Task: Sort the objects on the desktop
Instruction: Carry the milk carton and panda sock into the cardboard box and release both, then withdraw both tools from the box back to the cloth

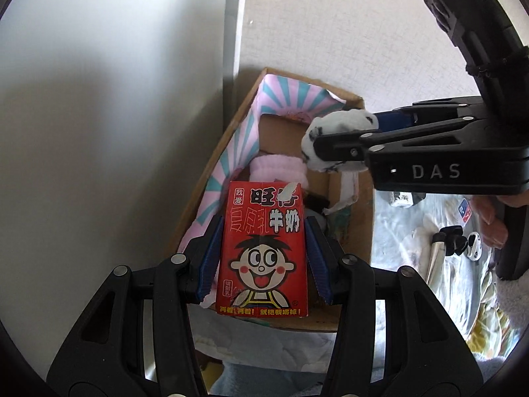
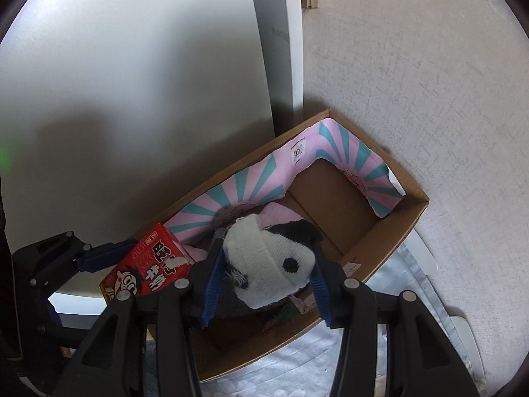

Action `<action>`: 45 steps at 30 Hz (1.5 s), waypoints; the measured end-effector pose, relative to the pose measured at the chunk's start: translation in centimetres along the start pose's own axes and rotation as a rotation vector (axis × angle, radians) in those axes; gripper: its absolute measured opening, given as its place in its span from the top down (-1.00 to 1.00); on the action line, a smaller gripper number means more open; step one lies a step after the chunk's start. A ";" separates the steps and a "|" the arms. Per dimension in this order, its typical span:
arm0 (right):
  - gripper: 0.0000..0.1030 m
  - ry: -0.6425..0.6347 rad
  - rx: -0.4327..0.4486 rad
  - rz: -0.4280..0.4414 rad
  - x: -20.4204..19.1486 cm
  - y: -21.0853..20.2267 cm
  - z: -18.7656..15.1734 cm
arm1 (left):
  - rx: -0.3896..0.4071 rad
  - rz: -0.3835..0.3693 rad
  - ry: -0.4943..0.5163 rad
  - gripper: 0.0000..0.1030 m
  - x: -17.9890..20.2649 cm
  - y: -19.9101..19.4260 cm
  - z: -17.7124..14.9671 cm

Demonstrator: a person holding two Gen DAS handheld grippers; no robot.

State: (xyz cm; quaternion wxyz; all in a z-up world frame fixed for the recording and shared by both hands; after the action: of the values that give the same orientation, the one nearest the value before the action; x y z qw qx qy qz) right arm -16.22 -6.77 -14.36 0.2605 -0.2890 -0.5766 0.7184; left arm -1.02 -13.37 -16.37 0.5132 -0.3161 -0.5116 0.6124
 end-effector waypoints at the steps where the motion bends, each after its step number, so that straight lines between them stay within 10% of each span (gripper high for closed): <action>1: 0.14 -0.003 -0.002 -0.002 0.0 0.0 0.1 | -0.001 0.001 -0.001 0.12 -0.1 0.0 0.0; 6: 0.14 -0.002 -0.008 -0.002 0.0 0.1 0.4 | 0.008 -0.034 -0.012 0.02 -0.4 0.0 0.1; 9: 0.02 0.008 -0.016 0.017 0.0 0.2 0.5 | -0.007 -0.044 -0.022 -0.97 -0.3 0.1 0.4; 14: -0.99 0.047 0.018 0.015 0.2 -0.2 0.5 | 0.011 0.011 -0.004 -0.99 0.3 -0.2 0.5; 45: -0.99 0.307 0.102 0.080 6.2 -5.4 -5.9 | 0.027 -0.084 0.133 -0.99 4.7 -1.9 2.2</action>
State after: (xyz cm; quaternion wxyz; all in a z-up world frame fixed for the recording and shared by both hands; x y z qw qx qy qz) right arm -16.14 2.68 -10.80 0.3312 -0.4044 -0.4809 0.7039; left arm -3.73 -9.66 -13.28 0.5754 -0.3275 -0.4809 0.5748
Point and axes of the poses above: each gripper's, at about its wrist camera, not at the fingertips, and y roughly the way its jaws point, x to its right, z to its top, the point moved 1 cm from there along y, roughly the way its jaws point, and after that the axes turned 15 degrees about -x, right-handed, at the moved point
